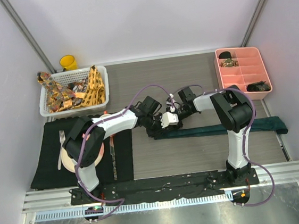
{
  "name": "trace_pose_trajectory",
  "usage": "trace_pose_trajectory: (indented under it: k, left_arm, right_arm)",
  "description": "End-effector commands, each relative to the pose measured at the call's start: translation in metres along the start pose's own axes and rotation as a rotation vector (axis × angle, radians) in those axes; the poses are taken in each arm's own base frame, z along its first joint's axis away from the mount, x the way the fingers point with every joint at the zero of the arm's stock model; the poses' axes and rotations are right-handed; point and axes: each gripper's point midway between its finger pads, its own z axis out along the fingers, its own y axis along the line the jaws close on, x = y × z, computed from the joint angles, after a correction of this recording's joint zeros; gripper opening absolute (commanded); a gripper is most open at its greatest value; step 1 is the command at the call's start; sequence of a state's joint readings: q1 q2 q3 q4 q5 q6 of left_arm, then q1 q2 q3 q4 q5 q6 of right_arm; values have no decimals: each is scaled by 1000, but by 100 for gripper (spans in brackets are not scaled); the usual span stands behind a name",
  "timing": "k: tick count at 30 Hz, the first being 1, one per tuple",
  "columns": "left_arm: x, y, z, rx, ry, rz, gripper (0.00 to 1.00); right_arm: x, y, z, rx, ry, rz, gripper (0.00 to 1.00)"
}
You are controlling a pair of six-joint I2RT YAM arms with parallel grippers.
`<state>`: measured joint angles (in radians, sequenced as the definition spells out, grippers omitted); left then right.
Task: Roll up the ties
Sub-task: Roll the tie at the center of the board.
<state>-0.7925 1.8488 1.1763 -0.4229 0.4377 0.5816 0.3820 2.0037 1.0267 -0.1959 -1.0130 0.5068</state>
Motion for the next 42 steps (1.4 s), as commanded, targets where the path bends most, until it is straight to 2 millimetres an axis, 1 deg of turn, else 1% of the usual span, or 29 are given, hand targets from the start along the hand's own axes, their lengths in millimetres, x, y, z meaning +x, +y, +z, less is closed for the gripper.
trace_pose_trajectory:
  k: [1,4,6,8,9,10,11,12,13,14,15,16,18,21,22,26,28,32,33,35,37,38,41,42]
  left_arm:
    - [-14,0,5,10,-56,-1,29]
    - [-15,-1,5,10,-60,-6,29]
    - [-14,-1,5,8,-60,-12,29]
    - [-14,0,5,3,-58,-15,30]
    - [-13,0,5,5,-58,-15,30]
    - [-12,1,4,0,-58,-19,32]
    - [-13,2,3,-5,-60,-25,35]
    - [-11,3,3,-8,-62,-35,39]
    - [-11,6,-1,-17,-69,-42,46]
    - [-12,7,-4,-20,-78,-46,49]
    - [-11,8,-5,-25,-86,-46,52]
    - [-14,11,-13,-41,-106,-44,59]
    - [-14,12,-18,-53,-133,-34,63]
    - [-15,9,-22,-52,-154,6,73]
    - [-15,9,-22,-52,-157,12,74]
    - [-19,11,-18,-57,-156,39,76]
    - [-22,9,-15,-53,-150,68,77]
    - [-29,5,-5,-48,-120,120,80]
    - [-28,3,-1,-41,-108,120,81]
    - [-30,4,3,-47,-101,117,82]
    - [-27,2,9,-48,-80,118,83]
    - [-25,4,11,-61,-63,122,82]
    - [-18,6,14,-71,-36,123,74]
    - [-16,7,14,-75,-31,121,68]
  right_arm:
    - [-4,16,1,-53,-27,-42,25]
    - [-4,20,1,-73,-37,-44,26]
    - [-2,18,1,-72,-35,-38,26]
    - [-2,16,2,-65,-30,-39,17]
    - [1,12,2,-45,-19,-49,11]
    - [2,7,3,-28,-9,-49,5]
    - [4,1,2,9,4,-36,1]
    - [4,-3,1,31,6,-44,1]
    - [4,-8,0,46,10,-66,1]
    - [7,-12,-1,61,20,-60,1]
    - [5,-16,-2,81,12,-57,1]
    - [5,-20,-3,93,16,-67,1]
    - [7,-26,-4,110,24,-56,1]
    - [8,-32,-5,136,33,-67,1]
    - [9,-33,-5,143,34,-73,1]
    - [8,-33,-7,151,36,-96,1]
    - [7,-33,-7,151,33,-101,1]
    - [1,-26,-7,137,27,-117,1]
    - [0,-23,-7,131,25,-126,1]
    - [0,-19,-8,117,24,-133,1]
    - [-1,-14,-10,109,20,-137,1]
    - [0,-12,-10,101,22,-136,1]
    - [1,-5,-13,90,19,-137,1]
    - [2,-2,-13,78,19,-138,1]
